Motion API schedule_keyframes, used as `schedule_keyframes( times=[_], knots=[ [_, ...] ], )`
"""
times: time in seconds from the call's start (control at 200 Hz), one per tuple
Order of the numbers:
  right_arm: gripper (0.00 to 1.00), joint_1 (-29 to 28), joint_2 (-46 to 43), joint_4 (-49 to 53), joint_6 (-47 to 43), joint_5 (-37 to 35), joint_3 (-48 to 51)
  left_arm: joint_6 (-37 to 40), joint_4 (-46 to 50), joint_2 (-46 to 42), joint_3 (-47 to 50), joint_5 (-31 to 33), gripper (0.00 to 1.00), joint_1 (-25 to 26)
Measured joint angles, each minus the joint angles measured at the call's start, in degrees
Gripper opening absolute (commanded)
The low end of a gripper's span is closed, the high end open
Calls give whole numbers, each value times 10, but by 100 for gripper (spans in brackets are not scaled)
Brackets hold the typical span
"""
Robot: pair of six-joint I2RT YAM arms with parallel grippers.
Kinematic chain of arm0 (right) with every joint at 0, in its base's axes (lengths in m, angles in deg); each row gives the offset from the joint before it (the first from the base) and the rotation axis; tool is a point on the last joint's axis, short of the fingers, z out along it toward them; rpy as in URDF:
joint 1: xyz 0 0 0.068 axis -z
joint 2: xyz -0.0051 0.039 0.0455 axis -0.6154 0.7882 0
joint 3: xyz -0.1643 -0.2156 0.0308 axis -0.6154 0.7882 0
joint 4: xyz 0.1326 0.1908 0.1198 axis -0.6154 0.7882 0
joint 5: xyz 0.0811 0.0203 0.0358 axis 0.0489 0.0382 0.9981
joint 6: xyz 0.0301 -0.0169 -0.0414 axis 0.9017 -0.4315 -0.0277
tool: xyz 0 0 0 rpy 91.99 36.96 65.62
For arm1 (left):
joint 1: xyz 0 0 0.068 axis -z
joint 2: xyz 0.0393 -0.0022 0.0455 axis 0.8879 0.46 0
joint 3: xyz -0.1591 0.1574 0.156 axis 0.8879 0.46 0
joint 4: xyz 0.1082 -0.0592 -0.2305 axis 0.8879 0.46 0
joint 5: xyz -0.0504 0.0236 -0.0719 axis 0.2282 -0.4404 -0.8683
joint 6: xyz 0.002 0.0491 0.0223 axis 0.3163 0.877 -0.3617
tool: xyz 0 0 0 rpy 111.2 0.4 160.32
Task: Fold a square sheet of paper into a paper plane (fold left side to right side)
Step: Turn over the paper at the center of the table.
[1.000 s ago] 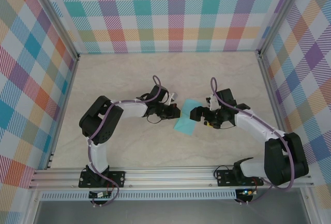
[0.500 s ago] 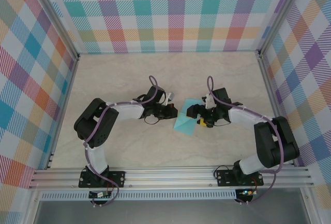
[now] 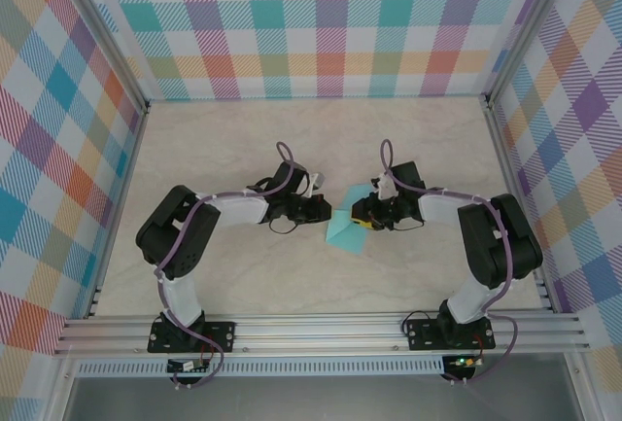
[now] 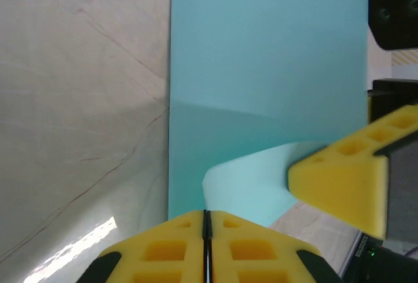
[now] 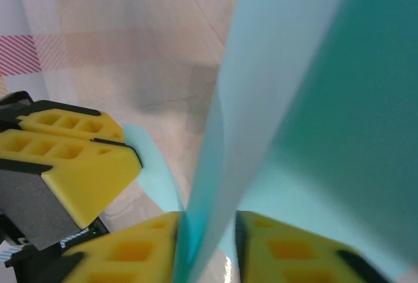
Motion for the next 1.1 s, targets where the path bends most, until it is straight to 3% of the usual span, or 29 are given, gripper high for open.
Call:
schedule_keyframes(
  times=[0.05, 0.22, 0.345, 0.465, 0.64, 0.885, 1.0, 1.1],
  knots=[
    [0, 0, 0, -6, 2, -1, -3, -3, 0, -15, 10, 3, 28, -7],
    [0, 0, -16, -9, -16, -1, -8, -12, -2, -109, 63, 16, 61, -47],
    [0, 0, -84, -10, -36, 9, -9, -27, -5, -209, 110, 19, 83, -76],
    [0, 0, -172, -17, -48, 40, -18, -52, -24, -303, 145, 7, 95, -87],
    [0, -5, -252, -38, -49, 105, -66, -106, -103, -394, 161, -41, 98, -88],
    [0, -51, -269, -40, -49, 156, -145, -153, -199, -425, 159, -92, 96, -68],
    [0, -71, -269, -40, -48, 165, -162, -158, -213, -430, 153, -104, 91, -51],
    [0, -84, -269, -42, -46, 173, -172, -157, -224, -435, 143, -110, 81, -37]
  ],
)
